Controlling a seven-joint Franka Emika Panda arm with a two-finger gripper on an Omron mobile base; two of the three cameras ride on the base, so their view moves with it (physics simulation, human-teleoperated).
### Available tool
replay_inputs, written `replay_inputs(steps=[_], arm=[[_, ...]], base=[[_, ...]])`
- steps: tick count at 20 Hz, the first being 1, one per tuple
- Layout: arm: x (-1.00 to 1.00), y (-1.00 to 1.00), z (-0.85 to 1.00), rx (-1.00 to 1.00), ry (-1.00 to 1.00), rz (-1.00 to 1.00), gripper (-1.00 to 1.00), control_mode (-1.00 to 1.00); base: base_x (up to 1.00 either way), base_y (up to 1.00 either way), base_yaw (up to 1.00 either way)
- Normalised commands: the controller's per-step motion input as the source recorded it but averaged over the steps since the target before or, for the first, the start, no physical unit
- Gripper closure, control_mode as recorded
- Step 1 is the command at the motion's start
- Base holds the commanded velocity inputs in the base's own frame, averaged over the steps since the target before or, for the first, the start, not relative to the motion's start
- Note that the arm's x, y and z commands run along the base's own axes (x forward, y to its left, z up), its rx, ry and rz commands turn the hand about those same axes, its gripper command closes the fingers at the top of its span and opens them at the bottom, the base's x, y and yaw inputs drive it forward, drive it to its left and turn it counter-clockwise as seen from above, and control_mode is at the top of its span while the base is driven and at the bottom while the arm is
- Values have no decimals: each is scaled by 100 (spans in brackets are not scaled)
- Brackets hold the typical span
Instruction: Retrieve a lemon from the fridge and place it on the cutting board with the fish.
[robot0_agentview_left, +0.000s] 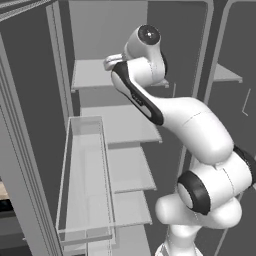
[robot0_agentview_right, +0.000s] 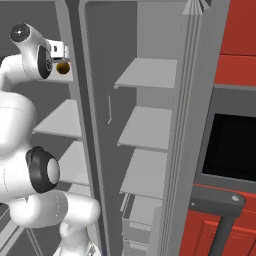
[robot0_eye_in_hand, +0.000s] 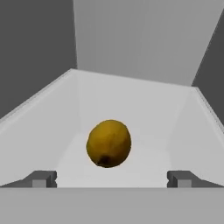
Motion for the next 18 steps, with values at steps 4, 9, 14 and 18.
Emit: replay_inputs(steps=[4,9,14,18], arm=[[30,9,-2,0,0,0,-100,-100],[9,0,0,0,0,0,-100,-100],[5,0,-9,0,0,0,-100,-100],[18,0,-18,0,0,0,-100,-100]], base=[[0,0,0],[0,0,0],[0,0,0],[0,0,0]])
